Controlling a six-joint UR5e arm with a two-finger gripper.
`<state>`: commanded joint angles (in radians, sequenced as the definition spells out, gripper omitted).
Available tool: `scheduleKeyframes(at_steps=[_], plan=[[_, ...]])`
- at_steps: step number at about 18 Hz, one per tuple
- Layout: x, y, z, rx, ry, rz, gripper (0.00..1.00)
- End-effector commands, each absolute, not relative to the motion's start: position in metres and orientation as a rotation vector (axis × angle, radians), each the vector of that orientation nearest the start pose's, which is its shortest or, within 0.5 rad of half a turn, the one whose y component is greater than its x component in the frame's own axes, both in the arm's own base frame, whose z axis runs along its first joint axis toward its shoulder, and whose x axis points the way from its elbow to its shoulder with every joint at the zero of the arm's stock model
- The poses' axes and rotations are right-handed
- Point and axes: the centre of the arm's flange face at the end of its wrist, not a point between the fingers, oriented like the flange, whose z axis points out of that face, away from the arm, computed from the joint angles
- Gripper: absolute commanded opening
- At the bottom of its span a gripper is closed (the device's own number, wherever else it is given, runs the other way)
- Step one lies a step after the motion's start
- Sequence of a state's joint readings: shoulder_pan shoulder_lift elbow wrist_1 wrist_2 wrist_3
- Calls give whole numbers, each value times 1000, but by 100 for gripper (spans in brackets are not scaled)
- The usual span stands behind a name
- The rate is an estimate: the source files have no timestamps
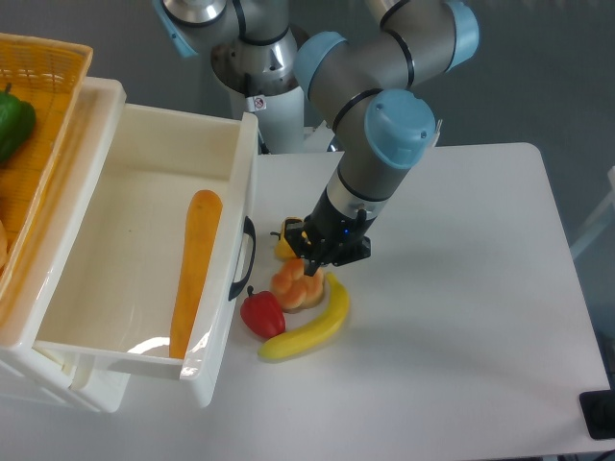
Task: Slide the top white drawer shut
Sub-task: 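Lower the gripper over the fruit to the drawer's front edge, then push the drawer front with the gripper into the drawer unit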
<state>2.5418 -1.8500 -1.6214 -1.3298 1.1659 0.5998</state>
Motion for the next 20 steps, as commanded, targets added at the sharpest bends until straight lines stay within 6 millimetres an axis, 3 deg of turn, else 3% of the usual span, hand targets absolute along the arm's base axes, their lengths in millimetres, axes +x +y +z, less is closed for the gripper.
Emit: scheduleKeyframes(at_steps=[20], plan=[[-357,475,350,-2796,-563,-653,0]])
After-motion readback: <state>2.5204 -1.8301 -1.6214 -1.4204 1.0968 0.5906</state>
